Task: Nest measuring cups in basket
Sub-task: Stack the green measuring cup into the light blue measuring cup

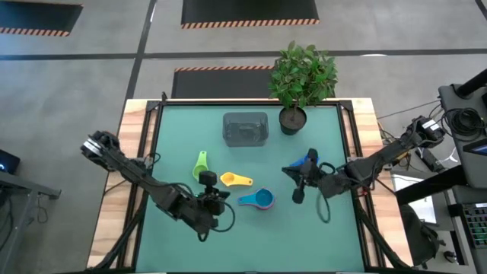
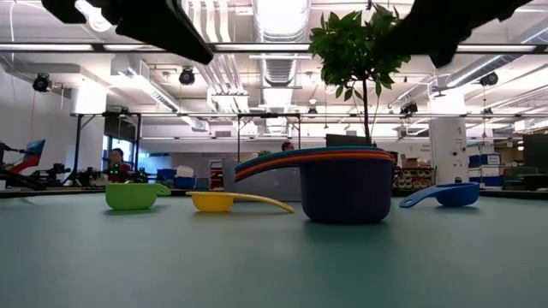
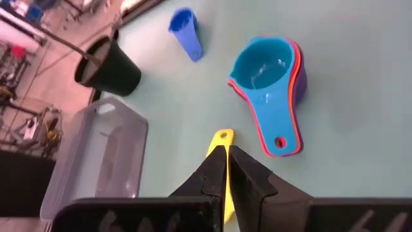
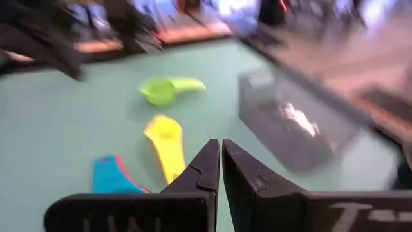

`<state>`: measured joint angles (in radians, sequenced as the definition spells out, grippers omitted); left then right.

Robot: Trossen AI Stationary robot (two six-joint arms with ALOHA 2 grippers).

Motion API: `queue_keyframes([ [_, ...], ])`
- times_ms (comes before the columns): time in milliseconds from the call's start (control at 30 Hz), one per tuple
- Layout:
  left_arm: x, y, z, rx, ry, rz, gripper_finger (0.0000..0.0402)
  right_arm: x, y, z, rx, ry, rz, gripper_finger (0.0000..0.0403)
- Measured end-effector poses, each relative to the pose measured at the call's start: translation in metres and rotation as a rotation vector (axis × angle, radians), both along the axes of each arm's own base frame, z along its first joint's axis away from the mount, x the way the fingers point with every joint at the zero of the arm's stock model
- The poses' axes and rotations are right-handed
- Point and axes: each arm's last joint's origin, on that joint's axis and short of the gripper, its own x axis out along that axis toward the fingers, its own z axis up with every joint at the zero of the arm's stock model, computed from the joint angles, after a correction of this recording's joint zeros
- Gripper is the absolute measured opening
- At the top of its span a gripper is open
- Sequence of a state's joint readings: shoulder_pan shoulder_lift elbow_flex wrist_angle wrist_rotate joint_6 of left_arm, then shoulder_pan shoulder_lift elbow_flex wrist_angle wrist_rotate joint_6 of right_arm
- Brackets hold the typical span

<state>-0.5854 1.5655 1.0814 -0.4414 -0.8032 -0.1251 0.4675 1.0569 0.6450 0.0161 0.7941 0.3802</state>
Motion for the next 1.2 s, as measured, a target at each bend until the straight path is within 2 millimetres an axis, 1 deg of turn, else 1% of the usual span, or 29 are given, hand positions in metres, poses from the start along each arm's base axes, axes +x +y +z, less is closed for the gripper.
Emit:
queue_keyframes([
  [100,-0.011,0.007,0.005,-0.007,-0.051,-0.026,0.0,-0.001,-0.008,-0.005,0.086,0.091,-0.091,0.0009],
  [200,-0.024,0.016,0.013,-0.017,-0.094,-0.042,0.0,0.0,-0.012,-0.012,0.112,0.15,-0.143,0.0009],
  [333,-0.043,0.028,0.023,-0.064,-0.144,-0.029,0.0,0.003,-0.011,-0.012,0.137,0.174,-0.1,0.0009],
  [433,-0.054,0.036,0.025,-0.107,-0.17,-0.016,0.0,0.004,-0.01,-0.01,0.177,0.193,-0.058,0.0009],
  [500,-0.061,0.04,0.023,-0.129,-0.177,-0.002,0.0,0.007,-0.009,-0.003,0.225,0.185,-0.031,0.0009],
  [567,-0.067,0.044,0.019,-0.154,-0.175,0.021,0.0,0.008,-0.008,0.003,0.262,0.194,-0.011,0.0009],
  [700,-0.079,0.053,0.002,-0.213,-0.137,0.108,0.0,0.01,-0.006,0.015,0.288,0.211,0.027,0.0009],
  [800,-0.084,0.06,-0.006,-0.333,-0.091,0.201,0.0,0.01,-0.005,0.024,0.248,0.235,0.045,0.0009],
  [900,-0.082,0.068,-0.016,-0.477,-0.011,0.278,0.0,0.011,-0.006,0.031,0.172,0.252,0.066,0.0009],
  [967,-0.08,0.073,-0.023,-0.535,0.048,0.299,0.0002,0.012,-0.006,0.035,0.121,0.248,0.073,0.0009],
  [1067,-0.079,0.079,-0.035,-0.546,0.139,0.309,0.0016,0.012,-0.007,0.038,0.074,0.246,0.075,0.0009],
  [1200,-0.079,0.082,-0.043,-0.461,0.226,0.267,0.0056,0.012,-0.007,0.037,0.067,0.247,0.076,0.0009],
])
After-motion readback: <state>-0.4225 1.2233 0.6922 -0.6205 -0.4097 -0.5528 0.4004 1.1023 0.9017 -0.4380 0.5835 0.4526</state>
